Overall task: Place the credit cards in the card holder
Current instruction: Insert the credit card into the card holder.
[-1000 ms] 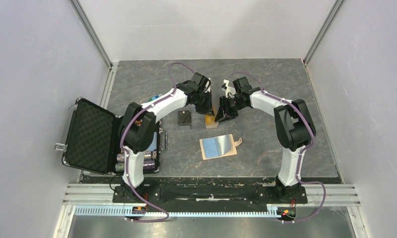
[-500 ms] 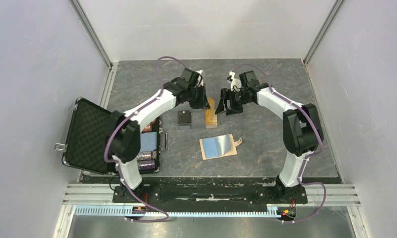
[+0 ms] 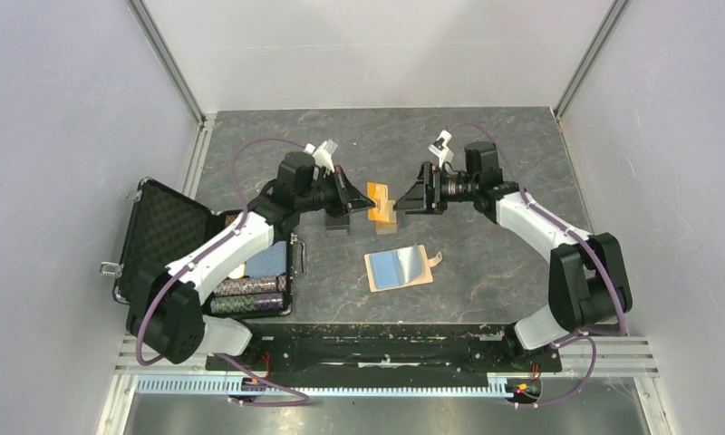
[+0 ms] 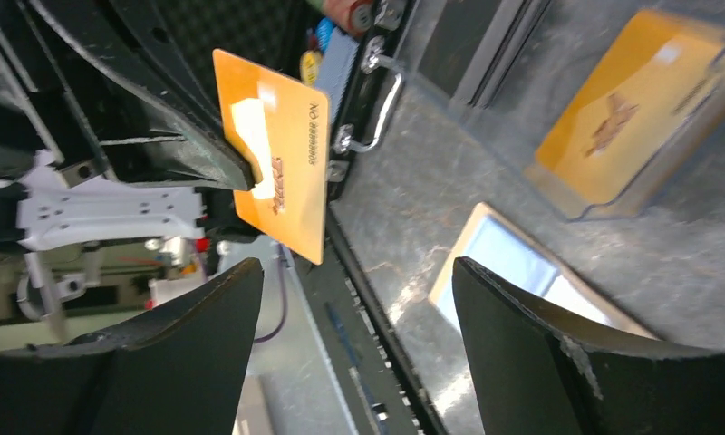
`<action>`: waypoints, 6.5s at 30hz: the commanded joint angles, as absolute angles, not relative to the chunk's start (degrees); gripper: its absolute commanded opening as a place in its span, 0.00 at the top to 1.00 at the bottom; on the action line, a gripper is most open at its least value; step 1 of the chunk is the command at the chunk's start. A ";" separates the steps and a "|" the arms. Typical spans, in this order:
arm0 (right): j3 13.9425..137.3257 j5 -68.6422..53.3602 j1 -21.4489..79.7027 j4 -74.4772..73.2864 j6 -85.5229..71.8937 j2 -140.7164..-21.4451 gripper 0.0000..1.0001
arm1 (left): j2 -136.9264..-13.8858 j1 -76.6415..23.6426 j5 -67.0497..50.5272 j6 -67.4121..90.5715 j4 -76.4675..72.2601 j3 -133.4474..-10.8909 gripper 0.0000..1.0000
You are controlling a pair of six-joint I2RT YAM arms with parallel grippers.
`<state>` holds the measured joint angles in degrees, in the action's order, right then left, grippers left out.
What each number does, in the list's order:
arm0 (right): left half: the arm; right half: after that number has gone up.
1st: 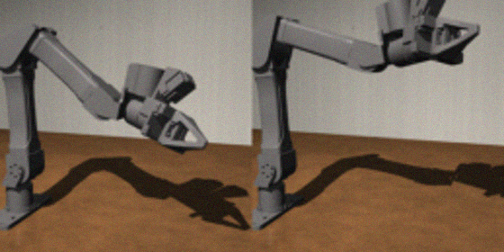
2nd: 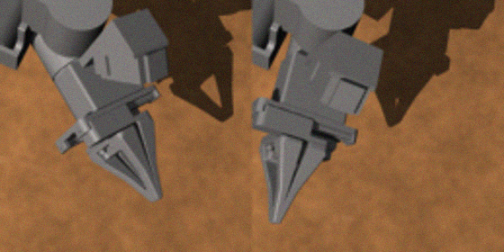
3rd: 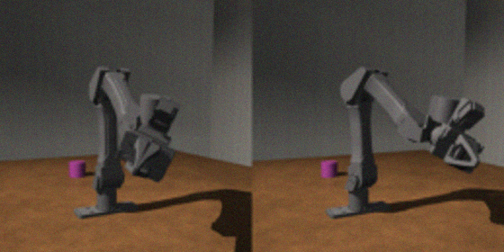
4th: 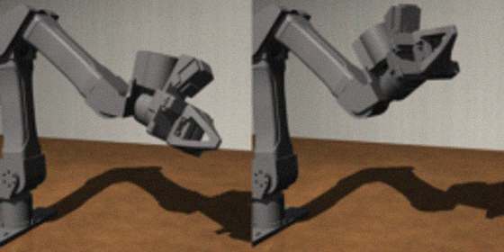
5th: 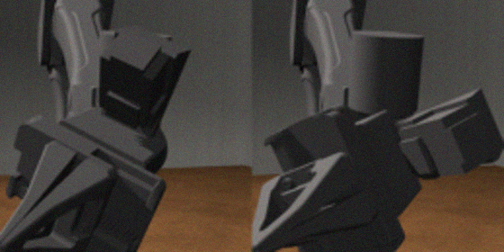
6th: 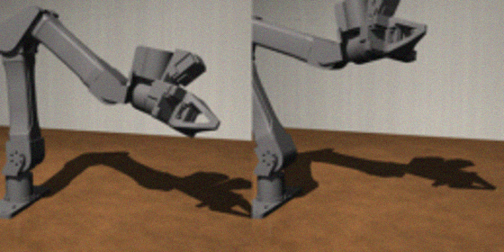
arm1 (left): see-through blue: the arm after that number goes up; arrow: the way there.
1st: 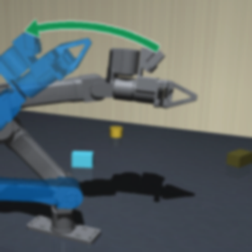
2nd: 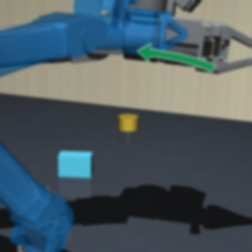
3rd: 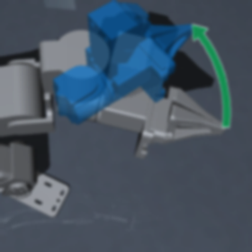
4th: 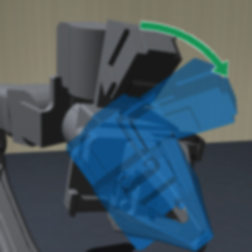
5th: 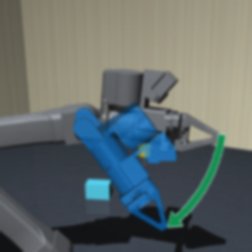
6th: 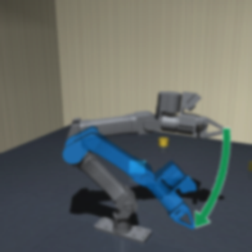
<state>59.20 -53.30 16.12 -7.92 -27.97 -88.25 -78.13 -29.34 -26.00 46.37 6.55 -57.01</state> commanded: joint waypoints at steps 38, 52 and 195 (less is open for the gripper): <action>45.25 -49.79 18.51 -12.86 -15.73 -89.10 1.00 | -80.98 -37.83 -13.72 44.78 26.38 -54.65 0.67; 42.63 -44.55 17.59 -14.94 -12.61 -94.70 1.00 | -97.35 -44.76 -4.05 38.11 35.10 -63.64 0.96; 36.83 -44.59 22.63 5.18 -27.62 -98.70 1.00 | -108.71 -49.13 -1.17 35.32 40.25 -70.13 0.98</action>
<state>37.36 -47.62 20.95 4.10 -27.68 -97.67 -107.11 -48.14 -1.80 36.93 41.74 -69.43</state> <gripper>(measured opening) 0.006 0.028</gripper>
